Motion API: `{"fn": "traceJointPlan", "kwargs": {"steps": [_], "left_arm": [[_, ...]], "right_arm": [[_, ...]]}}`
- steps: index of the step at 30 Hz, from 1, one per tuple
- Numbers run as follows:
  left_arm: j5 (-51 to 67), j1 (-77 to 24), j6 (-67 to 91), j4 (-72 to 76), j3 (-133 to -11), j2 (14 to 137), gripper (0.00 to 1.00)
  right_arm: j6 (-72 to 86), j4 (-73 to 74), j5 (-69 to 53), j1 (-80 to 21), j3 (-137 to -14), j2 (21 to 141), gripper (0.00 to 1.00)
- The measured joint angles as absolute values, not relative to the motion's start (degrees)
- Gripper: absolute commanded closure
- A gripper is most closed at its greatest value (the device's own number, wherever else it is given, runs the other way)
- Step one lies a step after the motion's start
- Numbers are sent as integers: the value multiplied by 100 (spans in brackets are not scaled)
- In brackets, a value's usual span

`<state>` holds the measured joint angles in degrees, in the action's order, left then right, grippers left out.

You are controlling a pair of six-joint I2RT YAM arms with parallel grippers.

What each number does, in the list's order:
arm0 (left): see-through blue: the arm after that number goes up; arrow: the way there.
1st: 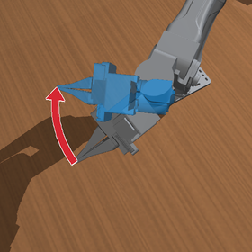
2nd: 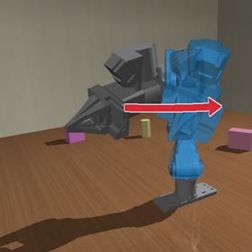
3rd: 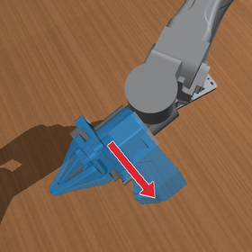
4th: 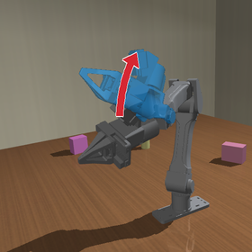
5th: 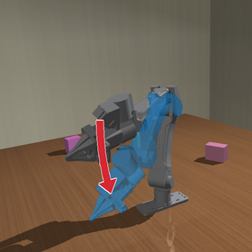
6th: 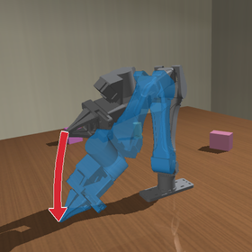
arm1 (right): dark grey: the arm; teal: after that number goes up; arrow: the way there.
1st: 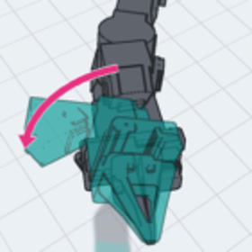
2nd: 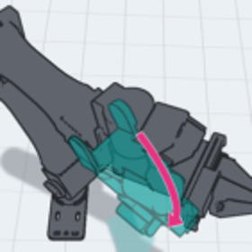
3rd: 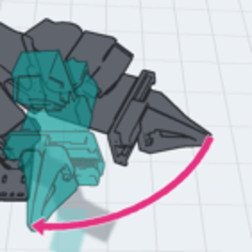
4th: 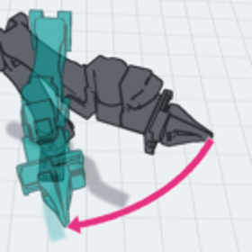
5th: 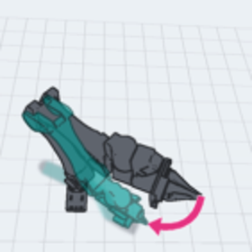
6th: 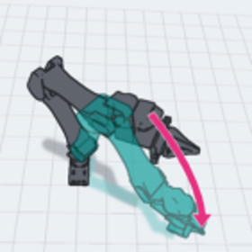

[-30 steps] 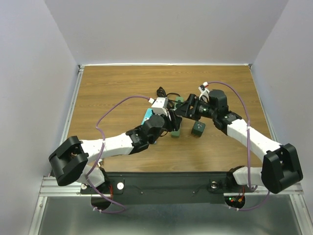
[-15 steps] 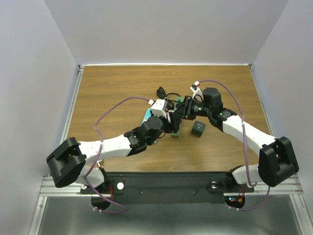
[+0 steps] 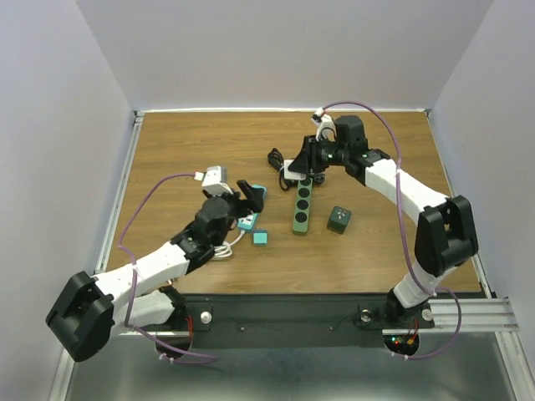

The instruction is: Insert the plug

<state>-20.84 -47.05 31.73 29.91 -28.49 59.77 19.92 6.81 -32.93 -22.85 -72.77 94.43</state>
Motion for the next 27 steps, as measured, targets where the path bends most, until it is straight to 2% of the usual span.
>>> {"fn": "traceJointPlan", "kwargs": {"steps": [7, 13, 15, 20, 27], "left_arm": [[-1992, -3315, 3507, 2624, -2637, 6180, 9], [-1472, -2899, 3514, 2853, -2637, 7002, 12], [-1122, -2740, 3476, 3094, -2637, 7446, 17], [-318, -2515, 3260, 3667, -2794, 8453, 20], [893, -2510, 3140, 4480, -3197, 9367, 20]], "right_arm": [[403, 1876, -3957, -2342, -7935, 9913, 100], [-602, 2816, -3579, -2781, -8914, 10447, 100], [-888, 3026, -3267, -3048, -9214, 10700, 100], [-1177, 3352, -2888, -3415, -9437, 11142, 100], [-1258, 3557, -2611, -3336, -9435, 11179, 100]]}}
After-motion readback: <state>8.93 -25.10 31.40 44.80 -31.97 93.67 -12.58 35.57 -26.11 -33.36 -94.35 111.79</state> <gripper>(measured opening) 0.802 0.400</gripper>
